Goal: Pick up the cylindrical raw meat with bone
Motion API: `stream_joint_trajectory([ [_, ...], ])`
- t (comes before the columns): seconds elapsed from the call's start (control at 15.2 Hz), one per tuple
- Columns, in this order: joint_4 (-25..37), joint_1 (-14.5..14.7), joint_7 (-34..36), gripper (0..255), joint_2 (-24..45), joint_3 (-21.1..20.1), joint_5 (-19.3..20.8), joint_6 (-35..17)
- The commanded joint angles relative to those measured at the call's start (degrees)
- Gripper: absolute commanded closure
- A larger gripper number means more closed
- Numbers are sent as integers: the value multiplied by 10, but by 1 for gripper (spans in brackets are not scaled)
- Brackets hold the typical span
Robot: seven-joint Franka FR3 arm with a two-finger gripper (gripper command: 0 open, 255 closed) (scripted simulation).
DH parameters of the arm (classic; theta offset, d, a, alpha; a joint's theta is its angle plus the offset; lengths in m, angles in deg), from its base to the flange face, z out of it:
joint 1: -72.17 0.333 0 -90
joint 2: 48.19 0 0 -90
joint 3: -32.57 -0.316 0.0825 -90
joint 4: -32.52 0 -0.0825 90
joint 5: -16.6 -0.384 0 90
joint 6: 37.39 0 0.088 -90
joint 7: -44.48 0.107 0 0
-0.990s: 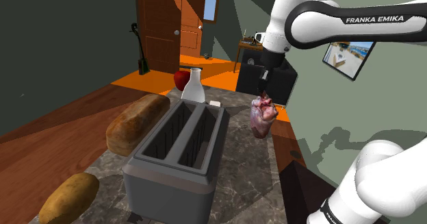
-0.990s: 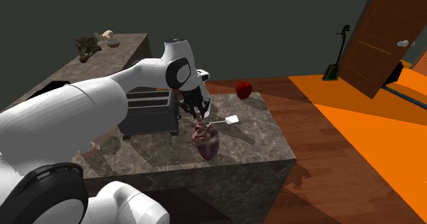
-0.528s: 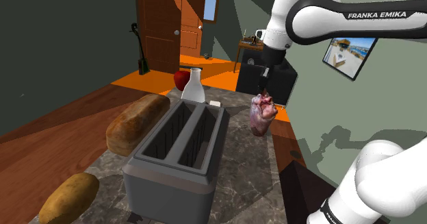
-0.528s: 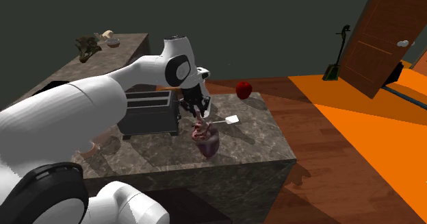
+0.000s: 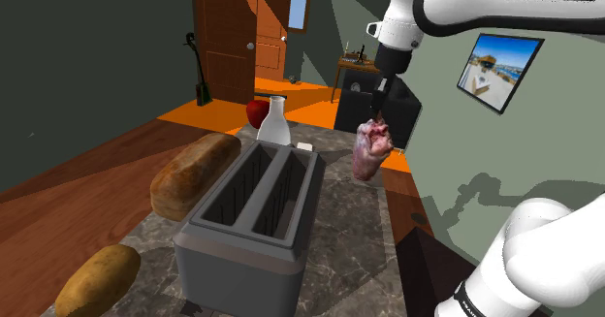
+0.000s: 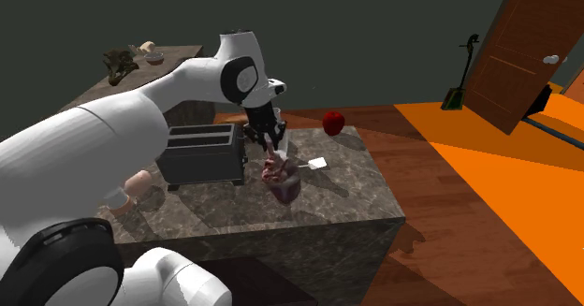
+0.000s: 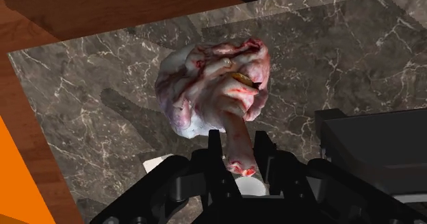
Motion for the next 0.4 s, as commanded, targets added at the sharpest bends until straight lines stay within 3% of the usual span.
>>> stream_joint_trajectory([
  [0.0,21,-1,-3,255,5,1,0,15],
  [0.33,50,-1,-6,255,11,0,0,38],
])
